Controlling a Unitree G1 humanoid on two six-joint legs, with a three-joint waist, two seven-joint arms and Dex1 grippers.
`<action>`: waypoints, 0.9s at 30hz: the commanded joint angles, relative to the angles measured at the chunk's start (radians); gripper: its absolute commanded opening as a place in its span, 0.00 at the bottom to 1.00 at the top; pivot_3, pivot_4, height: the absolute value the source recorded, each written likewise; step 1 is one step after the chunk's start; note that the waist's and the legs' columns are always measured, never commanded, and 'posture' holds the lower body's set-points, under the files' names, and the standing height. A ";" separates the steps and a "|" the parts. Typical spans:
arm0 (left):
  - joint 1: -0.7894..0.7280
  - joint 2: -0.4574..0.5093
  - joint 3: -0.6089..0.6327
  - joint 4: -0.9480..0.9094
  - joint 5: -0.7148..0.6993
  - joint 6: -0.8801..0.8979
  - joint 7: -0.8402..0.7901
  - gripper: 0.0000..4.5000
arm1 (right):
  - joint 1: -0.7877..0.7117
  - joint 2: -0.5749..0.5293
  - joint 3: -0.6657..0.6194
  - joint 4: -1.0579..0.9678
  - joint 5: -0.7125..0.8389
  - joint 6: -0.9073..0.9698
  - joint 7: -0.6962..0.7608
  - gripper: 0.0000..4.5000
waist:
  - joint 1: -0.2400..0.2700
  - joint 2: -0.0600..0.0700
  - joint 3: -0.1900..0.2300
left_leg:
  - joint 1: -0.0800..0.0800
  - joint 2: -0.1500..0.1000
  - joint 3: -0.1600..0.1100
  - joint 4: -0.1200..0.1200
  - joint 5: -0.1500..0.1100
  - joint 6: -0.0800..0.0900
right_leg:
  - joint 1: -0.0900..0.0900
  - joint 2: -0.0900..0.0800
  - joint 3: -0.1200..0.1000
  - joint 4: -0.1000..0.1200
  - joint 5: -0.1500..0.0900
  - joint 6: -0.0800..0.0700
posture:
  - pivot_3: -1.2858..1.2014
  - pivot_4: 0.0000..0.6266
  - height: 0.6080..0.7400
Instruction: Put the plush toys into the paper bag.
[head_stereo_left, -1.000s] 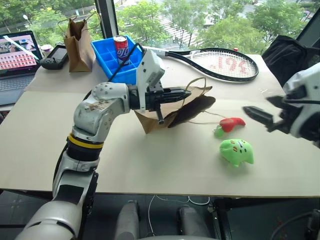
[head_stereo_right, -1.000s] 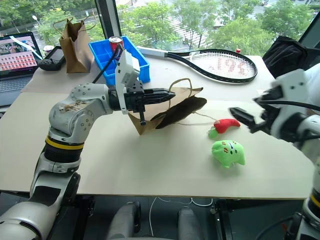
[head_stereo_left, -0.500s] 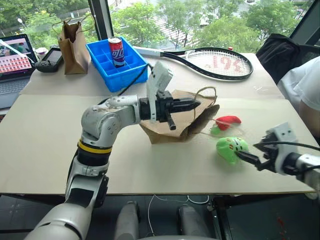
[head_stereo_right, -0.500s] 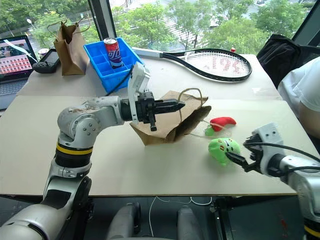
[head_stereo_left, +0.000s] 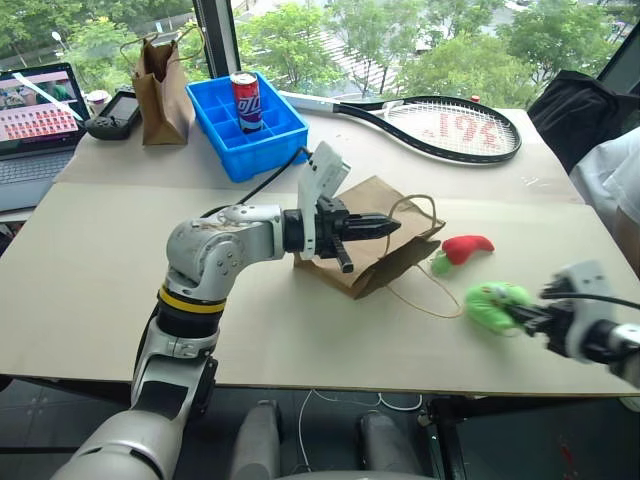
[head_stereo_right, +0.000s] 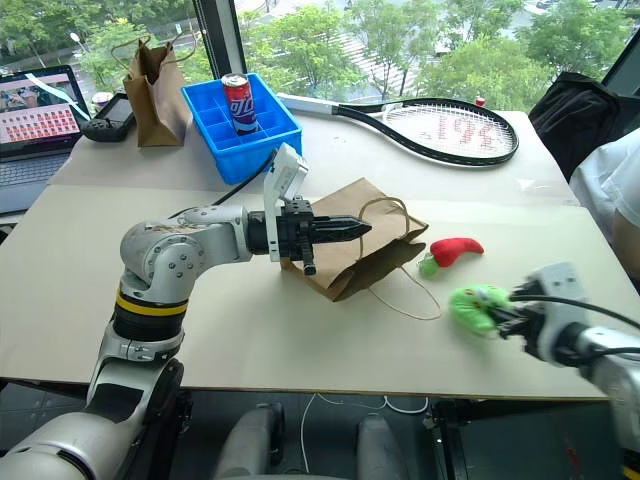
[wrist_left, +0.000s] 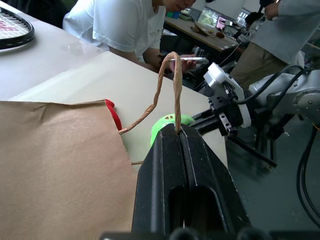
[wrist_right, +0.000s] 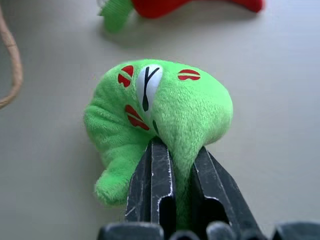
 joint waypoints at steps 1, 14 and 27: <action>-0.009 -0.004 0.003 -0.041 -0.051 0.035 -0.009 0.00 | -0.087 -0.085 -0.163 -0.083 0.116 0.096 0.052 0.01 | -0.009 0.000 0.000 | 0.000 0.000 0.000 0.000 0.000 0.000 | 0.000 0.000 0.000 0.000 0.000 0.000 | 0.52 0.24 0.93; -0.016 -0.096 0.054 -0.018 -0.119 0.087 0.070 0.00 | -0.398 0.147 0.179 -0.230 0.307 0.313 -0.179 0.01 | -0.011 -0.001 0.001 | 0.000 -0.006 -0.010 0.000 0.000 0.000 | 0.004 0.001 0.001 -0.001 -0.004 -0.005 | 0.52 0.24 0.93; -0.007 -0.128 0.083 -0.072 -0.195 0.118 0.145 0.00 | -0.434 0.444 0.361 -0.086 0.213 0.140 -0.331 0.01 | -0.017 -0.001 0.000 | 0.000 -0.007 -0.012 -0.001 0.000 0.000 | 0.004 0.001 0.000 -0.001 -0.001 0.001 | 0.52 0.24 0.93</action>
